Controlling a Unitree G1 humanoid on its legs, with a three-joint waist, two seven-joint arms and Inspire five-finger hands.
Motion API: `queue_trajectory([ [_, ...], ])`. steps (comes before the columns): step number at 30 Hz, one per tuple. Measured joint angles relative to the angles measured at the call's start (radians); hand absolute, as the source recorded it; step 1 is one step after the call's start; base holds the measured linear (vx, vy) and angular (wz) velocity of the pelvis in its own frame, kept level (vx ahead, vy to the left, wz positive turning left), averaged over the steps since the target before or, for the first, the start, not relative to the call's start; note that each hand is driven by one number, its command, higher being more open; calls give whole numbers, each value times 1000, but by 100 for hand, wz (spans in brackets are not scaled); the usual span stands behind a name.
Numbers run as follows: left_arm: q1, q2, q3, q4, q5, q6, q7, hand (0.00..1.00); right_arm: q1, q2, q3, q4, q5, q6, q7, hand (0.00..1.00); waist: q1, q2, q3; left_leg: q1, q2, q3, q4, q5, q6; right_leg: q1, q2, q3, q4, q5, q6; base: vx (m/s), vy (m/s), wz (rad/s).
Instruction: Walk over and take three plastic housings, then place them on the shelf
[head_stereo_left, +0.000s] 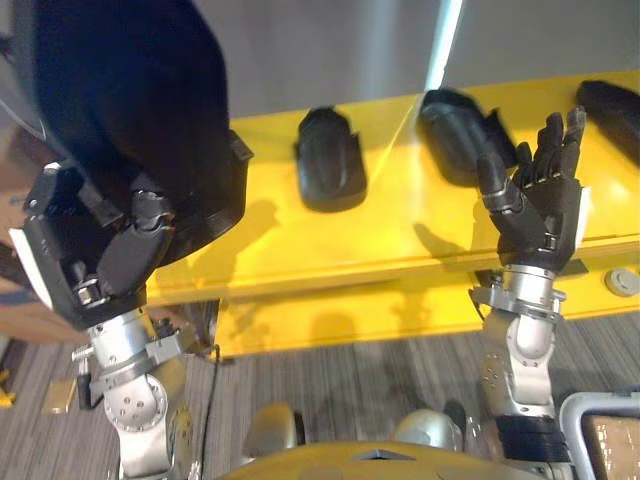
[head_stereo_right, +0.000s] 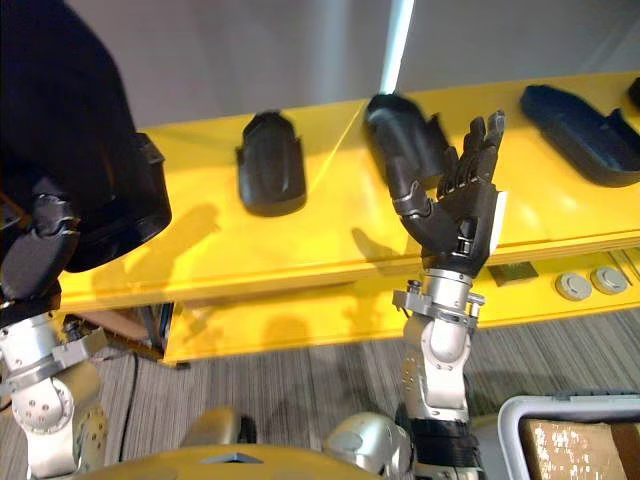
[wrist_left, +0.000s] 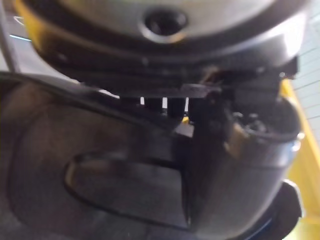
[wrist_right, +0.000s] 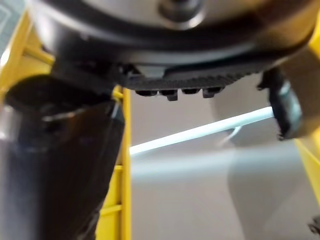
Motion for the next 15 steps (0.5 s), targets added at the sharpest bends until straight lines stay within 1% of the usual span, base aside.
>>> queue_trajectory([
  [1, 7, 11, 9, 21, 2, 21, -6, 0, 9, 31, 9, 0, -15, 0, -4, 100, 14, 7, 7, 12, 0, 36, -31, 6, 41, -8, 0, -21, -27, 83, -29, -112, 439, -39],
  [2, 8, 15, 28, 41, 3, 41, -4, 0, 12, 45, 15, -3, -21, 0, -1, 100, 12, 2, 4, 31, -5, 51, -83, 31, 72, -21, 24, -58, 64, -7, -49, -95, 383, -32],
  [3, 8, 16, 42, 43, 2, 48, -5, 0, 13, 47, 16, -6, -21, 0, 3, 100, 13, 2, 3, 44, -8, 57, -120, 50, 80, -18, 52, -73, 102, -57, -40, -40, 290, -12],
  [4, 1, 27, 72, 44, -10, 48, -6, 0, 18, 49, 15, -17, -23, 0, 8, 100, 13, -1, -1, 64, -26, 57, -204, 99, 90, -10, 112, -92, 149, -151, -34, 12, 213, -2],
  [5, -12, 34, 83, 45, -22, 49, -7, 0, 25, 48, 10, -33, -28, 0, 8, 100, 13, -15, -8, 70, -35, 56, -244, 123, 94, 0, 140, -112, 150, -196, -29, 13, 253, 14],
  [6, -59, 41, 91, 45, -51, 51, -3, 0, 36, 49, -12, -77, -49, 0, 6, 100, 12, -22, -12, 72, -59, 43, -322, 174, 104, 19, 203, -131, 138, -277, -38, 2, 175, 26],
  [7, -80, 40, 88, 45, -59, 58, 0, 0, 42, 48, -22, -92, -56, 0, 3, 100, 9, -23, -12, 73, -67, 38, -345, 192, 110, 32, 226, -132, 120, -297, -44, -14, 174, 37],
  [8, -112, 38, 78, 44, -74, 63, 5, 0, 51, 48, -32, -108, -67, 0, -3, 100, 3, -23, -13, 74, -84, 27, -377, 216, 119, 57, 256, -136, 71, -316, -61, -18, 89, 34],
  [10, -119, 10, 43, 28, -71, 86, 16, 0, 64, 50, -29, -109, -94, 0, -19, 100, 0, -23, -13, 74, -101, 25, -388, 229, 130, 104, 287, -126, -32, -322, -81, -38, 37, 19],
  [11, -112, 0, 29, 24, -70, 90, 17, 0, 66, 50, -29, -109, -96, 0, -22, 100, 0, -22, -12, 73, -102, 25, -386, 229, 130, 117, 291, -120, -55, -317, -84, -37, -1, 3],
  [12, -94, -17, 3, 16, -65, 98, 18, 0, 67, 50, -29, -109, -106, 0, -29, 100, 1, -21, -12, 69, -99, 25, -383, 229, 130, 128, 298, -118, -75, -296, -77, 0, 0, 0],
  [15, -55, -29, -28, 7, -66, 108, 7, 0, 66, 48, -36, -109, -131, 0, -65, 100, 0, -21, -12, 68, -89, 19, -382, 234, 121, 128, 310, -116, -70, -294, -80, -63, -53, 2],
])
